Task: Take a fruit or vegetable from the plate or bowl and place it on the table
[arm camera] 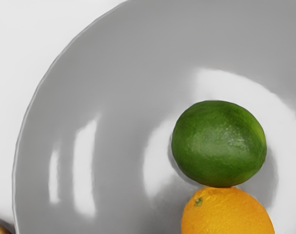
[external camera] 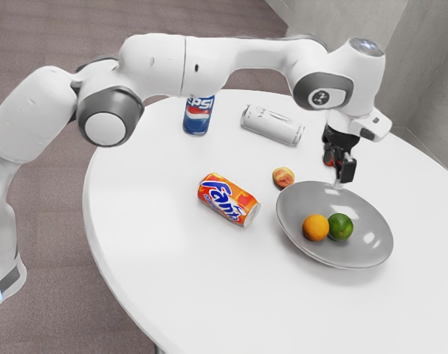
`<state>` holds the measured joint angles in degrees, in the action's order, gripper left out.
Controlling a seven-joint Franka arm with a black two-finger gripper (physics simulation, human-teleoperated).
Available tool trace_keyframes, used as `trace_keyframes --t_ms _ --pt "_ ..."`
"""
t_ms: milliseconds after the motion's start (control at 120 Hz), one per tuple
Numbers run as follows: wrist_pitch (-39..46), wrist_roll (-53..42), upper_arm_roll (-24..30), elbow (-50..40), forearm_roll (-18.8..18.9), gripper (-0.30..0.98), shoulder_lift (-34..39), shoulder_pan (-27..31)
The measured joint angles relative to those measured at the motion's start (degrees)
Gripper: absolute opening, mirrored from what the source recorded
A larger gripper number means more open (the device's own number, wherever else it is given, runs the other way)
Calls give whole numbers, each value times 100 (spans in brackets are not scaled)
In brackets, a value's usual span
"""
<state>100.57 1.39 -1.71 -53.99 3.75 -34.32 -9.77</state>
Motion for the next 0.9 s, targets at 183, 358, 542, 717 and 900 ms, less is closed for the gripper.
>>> trace_keyframes --t_ms 183,358,542,717,900 --pt "186 -1 13 1032 -22 69 -858 20" --pt "173 -3 14 1109 -124 69 -1195 30" --pt "184 0 61 1099 -162 69 -1264 21" --pt "212 4 152 1103 -171 69 -1265 -7" --pt "226 11 162 1098 -167 69 -1384 -46"
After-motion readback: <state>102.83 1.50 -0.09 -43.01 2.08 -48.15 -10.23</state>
